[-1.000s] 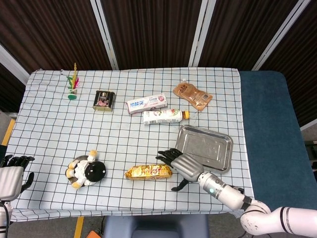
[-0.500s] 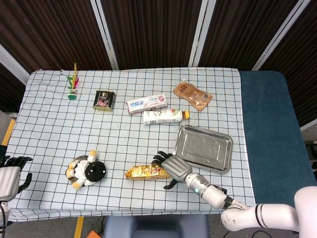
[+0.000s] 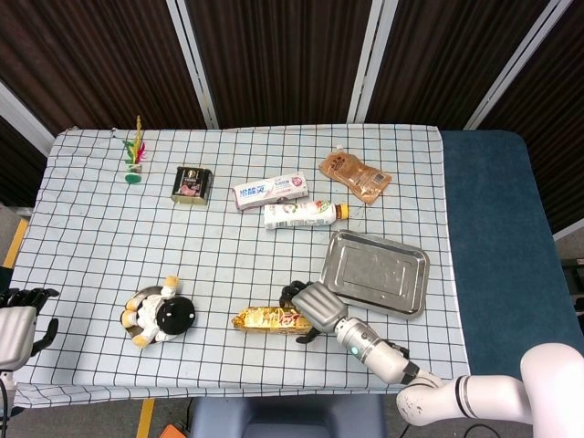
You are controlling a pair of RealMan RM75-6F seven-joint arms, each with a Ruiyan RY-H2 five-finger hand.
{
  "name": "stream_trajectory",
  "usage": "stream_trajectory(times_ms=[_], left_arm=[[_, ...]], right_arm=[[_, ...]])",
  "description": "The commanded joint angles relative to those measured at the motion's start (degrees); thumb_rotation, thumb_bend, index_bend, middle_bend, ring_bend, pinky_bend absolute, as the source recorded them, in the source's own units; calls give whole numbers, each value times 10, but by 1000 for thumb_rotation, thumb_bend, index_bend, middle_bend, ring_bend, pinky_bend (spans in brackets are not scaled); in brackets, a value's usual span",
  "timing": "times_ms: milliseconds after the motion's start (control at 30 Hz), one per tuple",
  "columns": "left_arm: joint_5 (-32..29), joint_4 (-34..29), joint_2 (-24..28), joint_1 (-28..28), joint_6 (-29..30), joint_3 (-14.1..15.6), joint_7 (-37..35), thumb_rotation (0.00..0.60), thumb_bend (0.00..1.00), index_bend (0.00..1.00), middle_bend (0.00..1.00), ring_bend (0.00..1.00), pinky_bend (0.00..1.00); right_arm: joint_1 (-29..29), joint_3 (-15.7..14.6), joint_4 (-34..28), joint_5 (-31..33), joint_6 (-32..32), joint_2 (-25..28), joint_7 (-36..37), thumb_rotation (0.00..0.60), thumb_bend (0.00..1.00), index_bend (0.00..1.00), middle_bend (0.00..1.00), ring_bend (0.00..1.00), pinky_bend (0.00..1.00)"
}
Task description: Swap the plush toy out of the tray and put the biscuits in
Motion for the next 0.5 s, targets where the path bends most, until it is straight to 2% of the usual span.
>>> stream_trajectory(times_ms=[33, 200, 333, 500], left_arm=[[1, 2, -1, 1, 3, -2, 0, 600, 440, 317, 318, 273, 215], [4, 4, -4, 2, 5, -3, 1, 600, 440, 317, 315, 273, 214], [3, 4, -3, 2, 2, -3, 1, 600, 439, 317, 315, 273, 214], [2, 3, -3, 2, 0, -5, 2, 600, 439, 317, 315, 273, 214]], right_arm=[[-6, -4, 18, -22, 23, -11, -1, 600, 159, 586, 435, 413, 597], [-16, -8, 31, -36, 43, -12, 0, 600, 215, 670, 487, 469, 632], [-24, -6, 26, -40, 56, 1, 5, 600, 240, 688, 497, 479, 633], [-47, -3, 1, -56, 95, 44, 17, 600, 242, 690, 498, 480, 633]])
